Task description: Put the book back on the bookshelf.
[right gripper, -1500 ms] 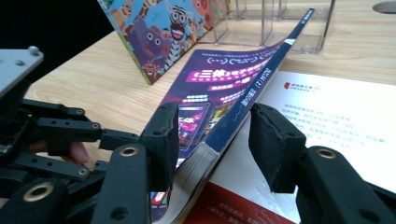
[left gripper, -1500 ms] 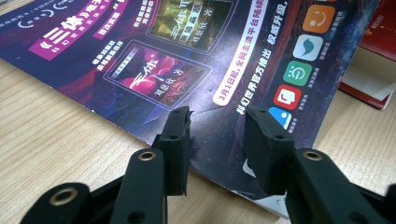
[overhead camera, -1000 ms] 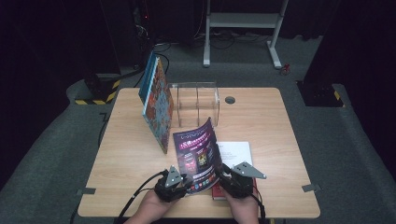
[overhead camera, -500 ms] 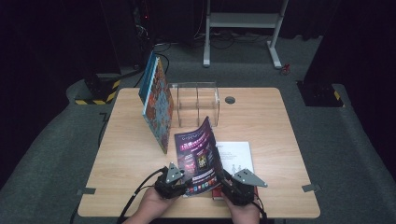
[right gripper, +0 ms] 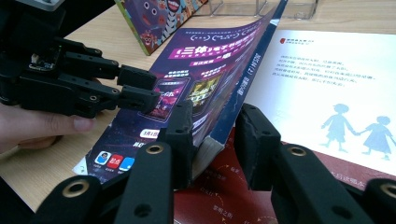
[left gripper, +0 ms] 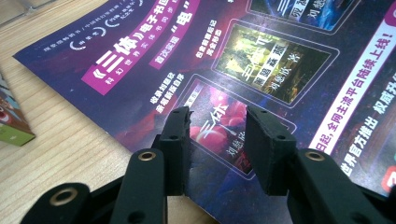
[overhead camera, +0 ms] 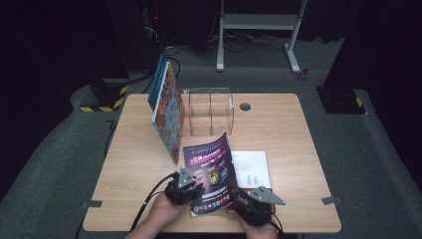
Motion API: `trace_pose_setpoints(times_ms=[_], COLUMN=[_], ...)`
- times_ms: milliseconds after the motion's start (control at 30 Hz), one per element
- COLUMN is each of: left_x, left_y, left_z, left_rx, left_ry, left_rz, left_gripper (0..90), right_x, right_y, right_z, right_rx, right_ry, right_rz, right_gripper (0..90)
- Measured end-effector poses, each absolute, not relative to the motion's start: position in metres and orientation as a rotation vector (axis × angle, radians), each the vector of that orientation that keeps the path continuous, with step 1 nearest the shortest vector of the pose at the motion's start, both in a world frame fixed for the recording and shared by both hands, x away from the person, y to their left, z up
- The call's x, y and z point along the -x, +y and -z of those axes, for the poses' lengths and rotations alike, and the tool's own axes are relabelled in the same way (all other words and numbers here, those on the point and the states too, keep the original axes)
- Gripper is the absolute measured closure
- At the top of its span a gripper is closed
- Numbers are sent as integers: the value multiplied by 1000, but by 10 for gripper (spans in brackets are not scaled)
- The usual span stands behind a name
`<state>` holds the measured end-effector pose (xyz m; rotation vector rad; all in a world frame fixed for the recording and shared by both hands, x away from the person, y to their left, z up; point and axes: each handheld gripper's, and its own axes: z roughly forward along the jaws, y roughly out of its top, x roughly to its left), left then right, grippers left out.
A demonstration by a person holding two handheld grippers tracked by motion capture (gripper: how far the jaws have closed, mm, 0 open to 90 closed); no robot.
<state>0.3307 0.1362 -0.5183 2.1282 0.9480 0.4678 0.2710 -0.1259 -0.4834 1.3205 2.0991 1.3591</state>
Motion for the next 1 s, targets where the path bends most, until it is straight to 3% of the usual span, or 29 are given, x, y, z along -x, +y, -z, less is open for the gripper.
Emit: trace_pose_setpoints(times_ms=[433, 700, 1000], left_x=[-330, -328, -328], left_y=[138, 141, 143], left_z=[520, 521, 521], left_rx=[-2128, -2108, -2109], left_ry=[911, 939, 925], left_rz=[-484, -506, -500], left_gripper=[603, 573, 606], right_x=[-281, -288, -298], right_y=[-129, -128, -128], right_z=[479, 479, 478], right_rx=[-1354, -1354, -1358], right_ry=[2119, 2125, 2131], right_rz=[-1416, -1420, -1435], right_gripper=[514, 498, 495])
